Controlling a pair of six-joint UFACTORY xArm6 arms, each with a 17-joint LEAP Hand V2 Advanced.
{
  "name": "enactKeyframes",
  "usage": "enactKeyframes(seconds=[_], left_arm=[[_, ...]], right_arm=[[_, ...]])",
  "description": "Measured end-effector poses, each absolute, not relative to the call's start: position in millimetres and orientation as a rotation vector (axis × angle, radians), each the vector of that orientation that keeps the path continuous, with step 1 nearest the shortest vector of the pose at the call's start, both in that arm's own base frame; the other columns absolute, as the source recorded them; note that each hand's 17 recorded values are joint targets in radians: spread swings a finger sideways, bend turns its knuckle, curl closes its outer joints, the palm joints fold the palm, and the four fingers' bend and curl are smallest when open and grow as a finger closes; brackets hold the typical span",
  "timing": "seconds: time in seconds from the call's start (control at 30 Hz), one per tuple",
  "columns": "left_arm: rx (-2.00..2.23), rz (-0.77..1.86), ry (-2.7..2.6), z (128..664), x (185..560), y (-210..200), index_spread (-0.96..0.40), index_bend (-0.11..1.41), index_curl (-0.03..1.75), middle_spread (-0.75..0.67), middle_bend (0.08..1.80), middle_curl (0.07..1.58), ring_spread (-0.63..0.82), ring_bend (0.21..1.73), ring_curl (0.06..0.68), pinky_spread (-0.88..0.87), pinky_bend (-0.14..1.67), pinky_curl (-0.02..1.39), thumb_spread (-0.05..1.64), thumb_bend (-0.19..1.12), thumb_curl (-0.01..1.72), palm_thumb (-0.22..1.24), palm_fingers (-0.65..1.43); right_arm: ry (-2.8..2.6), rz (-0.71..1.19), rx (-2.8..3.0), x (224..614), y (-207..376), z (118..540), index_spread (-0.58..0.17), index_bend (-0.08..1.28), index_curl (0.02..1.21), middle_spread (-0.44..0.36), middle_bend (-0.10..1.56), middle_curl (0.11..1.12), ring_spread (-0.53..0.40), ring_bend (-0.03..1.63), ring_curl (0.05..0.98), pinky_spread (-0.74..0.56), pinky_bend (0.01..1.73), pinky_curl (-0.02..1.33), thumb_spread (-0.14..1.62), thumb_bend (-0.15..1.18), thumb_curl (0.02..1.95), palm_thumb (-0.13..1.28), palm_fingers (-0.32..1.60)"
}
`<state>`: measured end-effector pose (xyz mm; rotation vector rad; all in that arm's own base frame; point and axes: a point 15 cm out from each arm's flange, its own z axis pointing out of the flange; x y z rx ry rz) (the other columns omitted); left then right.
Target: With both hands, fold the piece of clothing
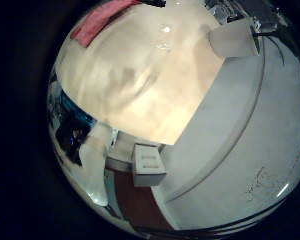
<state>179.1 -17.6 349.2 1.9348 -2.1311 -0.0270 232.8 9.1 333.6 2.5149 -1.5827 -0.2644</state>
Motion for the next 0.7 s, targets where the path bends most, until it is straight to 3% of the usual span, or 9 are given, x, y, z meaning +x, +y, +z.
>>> enactKeyframes(seconds=[0.4,0.7], left_arm=[[1.939,0.014,-2.147,354.9,175.0,-27.2,0.11,0.16,0.29,0.22,0.24,0.35,0.50,0.40,0.219,0.46,0.23,0.32,1.18,-0.02,0.34,0.51,0.10],[2.007,-0.038,-2.116,341.1,183.1,-8.3,0.10,0.17,0.30,0.22,0.22,0.35,0.49,0.39,0.216,0.46,0.21,0.32,1.18,-0.02,0.34,0.52,0.12]], right_arm=[[-1.661,-0.250,2.473,234.7,36.5,339.6,-0.311,0.16,0.28,0.136,0.24,0.35,0.252,0.36,0.231,0.42,0.33,0.31,1.33,-0.01,0.33,0.62,0.14],[-1.708,-0.267,2.448,235.0,56.1,336.6,-0.314,0.16,0.28,0.131,0.23,0.35,0.255,0.34,0.233,0.41,0.32,0.31,1.34,-0.01,0.31,0.63,0.14]])
